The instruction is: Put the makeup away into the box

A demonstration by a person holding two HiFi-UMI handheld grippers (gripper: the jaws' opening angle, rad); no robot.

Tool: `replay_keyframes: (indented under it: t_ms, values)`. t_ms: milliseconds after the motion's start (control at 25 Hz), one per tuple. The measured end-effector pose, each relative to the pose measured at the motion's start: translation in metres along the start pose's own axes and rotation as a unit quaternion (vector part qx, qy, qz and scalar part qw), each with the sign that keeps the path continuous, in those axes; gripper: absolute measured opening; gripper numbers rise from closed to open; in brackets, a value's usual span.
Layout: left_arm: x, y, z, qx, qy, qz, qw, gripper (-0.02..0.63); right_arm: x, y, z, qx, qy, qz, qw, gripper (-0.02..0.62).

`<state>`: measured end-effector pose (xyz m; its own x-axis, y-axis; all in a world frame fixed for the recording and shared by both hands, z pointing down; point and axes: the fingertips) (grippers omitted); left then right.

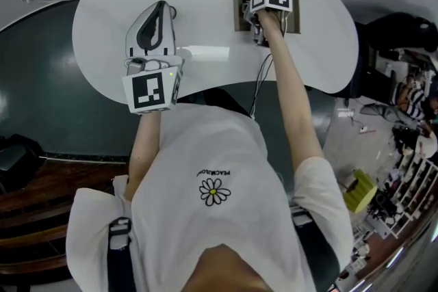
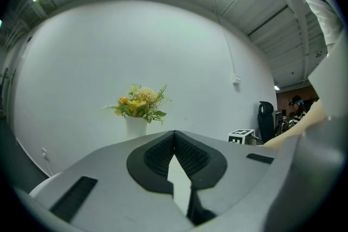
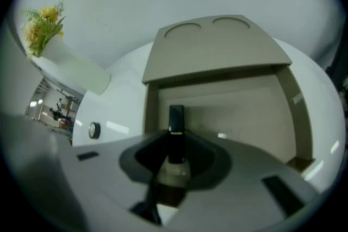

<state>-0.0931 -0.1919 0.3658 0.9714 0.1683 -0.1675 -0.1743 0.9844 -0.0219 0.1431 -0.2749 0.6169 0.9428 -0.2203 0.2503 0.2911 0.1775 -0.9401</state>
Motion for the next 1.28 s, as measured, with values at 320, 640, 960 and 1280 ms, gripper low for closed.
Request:
replay_keyframes:
  t_ms: [320, 640, 960, 1280]
  values:
    - [0.003, -0.008, -0.002, -0.003, -0.004, 0.002, 1.0000, 0.020, -0.004, 0.002, 0.002, 0.019, 0.015, 0.004, 1.000, 0.110]
    - [0.011, -0.014, -0.011, 0.007, -0.014, 0.013, 0.9998, 0.020, -0.009, 0.026, -0.014, 0.082, -0.014, -0.022, 0.996, 0.126]
    - [0.037, -0.020, -0.029, 0.022, -0.030, 0.040, 0.9985, 0.020, -0.050, 0.127, -0.027, 0.311, 0.011, -0.034, 0.950, 0.061]
    - [0.056, -0.022, -0.035, 0.032, -0.058, 0.068, 0.9955, 0.020, -0.099, 0.222, 0.002, 0.500, 0.098, 0.011, 0.861, 0.035]
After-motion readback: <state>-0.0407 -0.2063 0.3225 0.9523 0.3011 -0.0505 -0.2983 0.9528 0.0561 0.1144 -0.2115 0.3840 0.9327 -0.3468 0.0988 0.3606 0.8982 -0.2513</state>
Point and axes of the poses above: the fingertips, and each gripper's own axes: y backward along the fingers, x to its right, z out of its underside, and after that the axes turned 5 degrees about y, right-handed
